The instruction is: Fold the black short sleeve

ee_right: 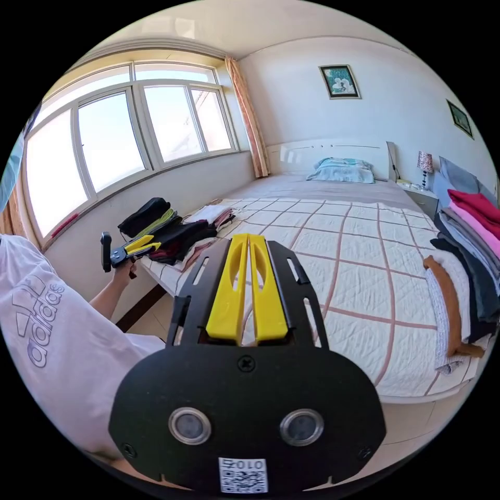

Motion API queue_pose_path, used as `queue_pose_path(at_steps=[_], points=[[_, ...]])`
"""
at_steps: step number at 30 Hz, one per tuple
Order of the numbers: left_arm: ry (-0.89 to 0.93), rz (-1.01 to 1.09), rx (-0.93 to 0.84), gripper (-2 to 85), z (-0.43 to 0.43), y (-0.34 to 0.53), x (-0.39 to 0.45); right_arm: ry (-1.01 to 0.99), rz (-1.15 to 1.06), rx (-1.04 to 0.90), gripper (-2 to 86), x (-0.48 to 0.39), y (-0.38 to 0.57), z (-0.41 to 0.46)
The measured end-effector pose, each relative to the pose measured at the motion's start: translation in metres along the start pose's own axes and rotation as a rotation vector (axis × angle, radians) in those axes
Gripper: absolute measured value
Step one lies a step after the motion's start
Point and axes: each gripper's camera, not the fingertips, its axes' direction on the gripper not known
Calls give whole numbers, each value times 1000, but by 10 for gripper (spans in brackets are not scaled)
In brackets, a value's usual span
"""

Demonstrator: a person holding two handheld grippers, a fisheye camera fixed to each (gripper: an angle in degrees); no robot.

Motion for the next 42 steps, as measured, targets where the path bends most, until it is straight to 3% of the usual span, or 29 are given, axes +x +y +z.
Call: queue_pose_path(at_steps=[6,8,10,14,17,20,22,27,34,38,42], points=[[-9,-26,-66,120,33,1,-19,36,16,-103,27,-11,16,18],[95,-97,-25,109,26,-3,-44,69,30,-116,27,-9,21,15],[221,-182,-98,96,35,-9,-82,86,43,-121,28,-6,25,13],[312,-234,-117,82,49,-7,-123,54,85,-93,29,6,35,11],[383,-160,-112,71,50,-7,-131,44,102,-98,29,12,42,12],[302,-48,-82,64,44,-3,-115,45,121,-101,29,18,49,13],[149,9,-13,60,36,6,-100,28,137,-115,29,24,52,14],[67,-25,-10,52,40,6,-107,30,138,-136,29,31,53,15],[497,-521,-59,38,70,-43,-242,34,151,-113,29,35,60,16],[584,-465,22,35,79,-106,-252,35,176,-105,28,40,66,17],[846,-205,148,43,52,-193,-192,38,187,-79,28,41,68,12]])
